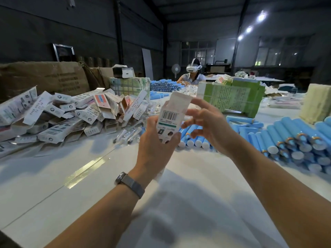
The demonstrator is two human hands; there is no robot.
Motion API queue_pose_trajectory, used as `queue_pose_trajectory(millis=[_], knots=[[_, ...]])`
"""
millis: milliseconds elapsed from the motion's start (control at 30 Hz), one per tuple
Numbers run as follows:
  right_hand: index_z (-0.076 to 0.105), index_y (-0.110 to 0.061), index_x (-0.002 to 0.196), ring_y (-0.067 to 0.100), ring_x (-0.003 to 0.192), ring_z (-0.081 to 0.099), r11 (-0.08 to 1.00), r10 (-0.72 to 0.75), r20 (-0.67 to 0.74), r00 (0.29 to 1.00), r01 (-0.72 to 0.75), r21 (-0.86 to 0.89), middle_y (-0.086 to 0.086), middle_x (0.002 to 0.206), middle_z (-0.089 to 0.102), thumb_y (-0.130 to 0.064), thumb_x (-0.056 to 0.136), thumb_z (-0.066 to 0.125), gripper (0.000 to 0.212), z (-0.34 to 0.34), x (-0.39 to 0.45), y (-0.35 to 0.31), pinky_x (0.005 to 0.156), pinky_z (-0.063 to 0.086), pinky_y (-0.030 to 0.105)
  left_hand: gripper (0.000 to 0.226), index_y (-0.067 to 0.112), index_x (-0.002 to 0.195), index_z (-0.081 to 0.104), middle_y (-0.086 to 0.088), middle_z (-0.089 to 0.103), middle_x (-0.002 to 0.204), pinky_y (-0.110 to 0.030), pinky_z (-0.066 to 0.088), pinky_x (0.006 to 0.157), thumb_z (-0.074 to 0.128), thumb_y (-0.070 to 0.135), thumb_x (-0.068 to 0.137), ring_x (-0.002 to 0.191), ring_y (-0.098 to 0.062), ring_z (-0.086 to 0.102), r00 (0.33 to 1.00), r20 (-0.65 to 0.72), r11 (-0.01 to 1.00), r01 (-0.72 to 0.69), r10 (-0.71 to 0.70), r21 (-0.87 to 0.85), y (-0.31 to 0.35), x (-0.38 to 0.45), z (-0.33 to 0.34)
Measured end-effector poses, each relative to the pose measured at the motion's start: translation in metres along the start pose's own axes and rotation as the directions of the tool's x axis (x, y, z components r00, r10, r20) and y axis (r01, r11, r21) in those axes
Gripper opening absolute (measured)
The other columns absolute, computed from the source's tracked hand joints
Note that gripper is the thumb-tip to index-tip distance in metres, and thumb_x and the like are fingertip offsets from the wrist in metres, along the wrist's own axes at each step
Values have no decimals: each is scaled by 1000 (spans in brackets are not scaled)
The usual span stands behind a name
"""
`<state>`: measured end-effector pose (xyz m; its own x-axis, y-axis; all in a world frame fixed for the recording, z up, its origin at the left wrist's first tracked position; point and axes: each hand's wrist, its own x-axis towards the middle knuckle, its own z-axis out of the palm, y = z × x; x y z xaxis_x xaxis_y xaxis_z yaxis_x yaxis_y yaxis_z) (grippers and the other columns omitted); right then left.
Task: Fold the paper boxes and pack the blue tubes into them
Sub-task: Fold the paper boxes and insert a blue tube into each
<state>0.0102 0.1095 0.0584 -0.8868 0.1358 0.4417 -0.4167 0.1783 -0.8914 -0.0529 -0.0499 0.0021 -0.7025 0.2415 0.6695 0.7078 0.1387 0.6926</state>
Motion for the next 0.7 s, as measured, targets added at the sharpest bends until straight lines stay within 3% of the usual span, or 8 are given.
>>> queue_pose_trajectory(millis=[33,100,167,233,333,433,567,700], knots=[[63,-29,116,17,80,64,998,39,-64,997,-42,-50,9,111,70,-10,86,47,40,-6,1,9,56,50,28,45,28,105,41,27,57,93,-2,42,60,78,20,81,80,19,57,1000,-21,1000,5,-5,-15,-1,0,1],[62,-30,118,17,93,63,871,37,-260,965,-158,-464,7,121,66,-4,88,47,42,-23,3,32,73,54,34,43,23,105,42,25,59,90,-5,45,58,77,17,81,77,16,60,998,-57,999,-9,7,-44,-3,-1,2],[56,-30,132,25,119,51,499,73,-290,954,-287,-818,5,136,55,-10,88,53,49,-37,2,54,97,46,43,44,21,106,41,23,60,92,-7,47,59,77,18,82,78,13,61,998,-64,998,-14,10,-64,-3,-1,4],[43,-34,143,29,135,32,222,207,-245,947,-289,-931,-1,148,42,-19,89,52,57,-41,0,67,109,35,46,47,22,109,39,22,59,95,-9,50,60,77,20,82,81,12,61,999,-52,997,-7,3,-73,-3,-2,6],[43,-36,140,28,132,33,-3,302,-251,920,-263,-965,-5,142,44,-20,89,48,53,-38,0,74,103,35,45,49,23,109,37,19,61,99,-9,49,60,78,22,82,83,10,62,999,-47,997,10,-14,-81,-3,-2,6],[55,-31,122,26,122,41,-44,263,-283,922,-281,-959,-4,126,52,-28,91,48,32,-35,0,71,97,36,44,47,24,109,38,18,63,99,-7,48,59,78,23,83,82,9,63,997,-66,995,32,-38,-99,-3,-1,5],[65,-35,113,23,112,52,-35,213,-291,933,-290,-956,-2,112,62,-36,90,51,28,-33,0,65,89,40,36,46,27,108,38,20,62,100,-9,49,59,76,28,82,83,7,63,996,-76,992,34,-43,-120,-4,-2,5],[71,-32,105,23,103,58,59,176,-308,935,-323,-945,-2,104,65,-39,85,57,25,-33,-2,65,79,47,33,44,27,108,37,21,60,100,-10,50,59,74,31,83,87,7,62,996,-78,991,32,-43,-126,-4,-1,4]])
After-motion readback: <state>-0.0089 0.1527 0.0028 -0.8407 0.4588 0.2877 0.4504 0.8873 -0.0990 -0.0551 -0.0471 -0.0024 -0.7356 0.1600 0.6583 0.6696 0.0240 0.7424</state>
